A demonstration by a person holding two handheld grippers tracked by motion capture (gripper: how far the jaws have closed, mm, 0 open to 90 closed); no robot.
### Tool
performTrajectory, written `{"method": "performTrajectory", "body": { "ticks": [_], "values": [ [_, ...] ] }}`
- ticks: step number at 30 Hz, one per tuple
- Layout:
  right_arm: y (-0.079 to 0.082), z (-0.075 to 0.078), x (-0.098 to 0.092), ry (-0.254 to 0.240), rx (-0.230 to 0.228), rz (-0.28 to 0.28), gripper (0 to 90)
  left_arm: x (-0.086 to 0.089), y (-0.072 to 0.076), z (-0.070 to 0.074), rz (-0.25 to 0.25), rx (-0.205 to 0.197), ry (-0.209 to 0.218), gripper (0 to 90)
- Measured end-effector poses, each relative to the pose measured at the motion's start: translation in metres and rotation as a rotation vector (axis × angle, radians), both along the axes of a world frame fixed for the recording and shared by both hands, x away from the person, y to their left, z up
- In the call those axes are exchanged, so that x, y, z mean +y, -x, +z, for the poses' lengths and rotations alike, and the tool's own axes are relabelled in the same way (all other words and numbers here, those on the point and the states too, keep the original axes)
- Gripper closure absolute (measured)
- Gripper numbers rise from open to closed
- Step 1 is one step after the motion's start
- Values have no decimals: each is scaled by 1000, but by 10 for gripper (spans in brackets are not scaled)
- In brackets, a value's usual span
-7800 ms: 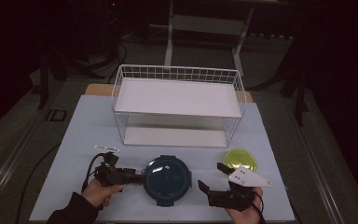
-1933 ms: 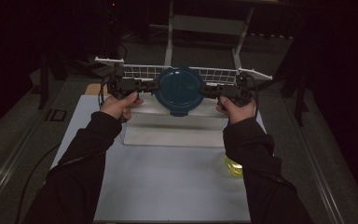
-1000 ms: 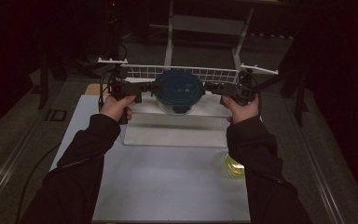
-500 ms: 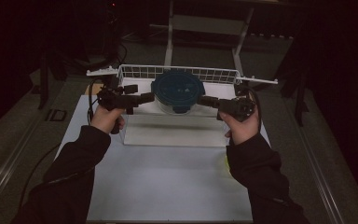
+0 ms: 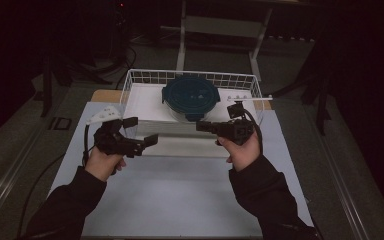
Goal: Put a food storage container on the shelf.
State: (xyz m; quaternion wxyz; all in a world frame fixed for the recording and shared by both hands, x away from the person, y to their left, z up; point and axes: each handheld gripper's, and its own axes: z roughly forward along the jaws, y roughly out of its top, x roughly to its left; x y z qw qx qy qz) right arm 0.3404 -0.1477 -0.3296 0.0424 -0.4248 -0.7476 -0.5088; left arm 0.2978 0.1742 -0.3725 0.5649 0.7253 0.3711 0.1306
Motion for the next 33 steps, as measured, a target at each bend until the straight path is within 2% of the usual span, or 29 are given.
{"method": "performTrajectory", "body": {
  "ticks": [3,4,5,6,7,8,9,10,11,14,15,18,19,20,21,22,27,33],
  "values": [
    [-3,-1,2,1,3,-14,899,1,11,-12,8,-1,-32,5],
    [-7,-2,4,5,8,-24,900,3,19,-20,21,-10,-36,5],
    [-9,-2,4,3,16,-29,900,3,19,-20,21,-10,-36,5],
    [-11,-3,5,3,20,-29,900,5,26,-28,27,-9,-29,5],
    [-13,-4,7,8,20,-33,900,5,26,-28,27,-9,-29,5],
    [-14,-5,8,3,23,-35,899,6,33,-37,26,2,-22,5],
    [-15,-5,9,-1,26,-38,900,6,33,-37,26,2,-22,5],
    [-16,-5,10,-2,27,-41,900,7,39,-47,22,5,-41,5],
    [-16,-5,10,-2,27,-41,900,7,39,-47,22,5,-41,5],
    [-19,-4,13,4,25,-52,899,7,47,-61,14,17,-70,5],
    [-21,-3,14,10,24,-58,900,7,53,-69,13,8,-70,5],
    [-23,-3,15,15,22,-64,899,6,58,-77,9,1,-80,5],
    [-25,-3,17,13,27,-70,899,5,63,-83,3,-10,-66,6],
    [-25,-3,17,13,27,-70,899,5,63,-83,3,-10,-66,6],
    [-28,-3,18,12,28,-74,899,3,67,-90,-24,4,-79,6],
    [-29,-3,18,11,30,-76,899,0,69,-94,-30,4,-88,5],
    [-33,-2,19,16,29,-87,899,-4,76,-106,-54,-2,-109,5],
    [-26,-4,15,2,12,-66,881,-2,80,-113,-61,-1,-81,5]
  ]
}}
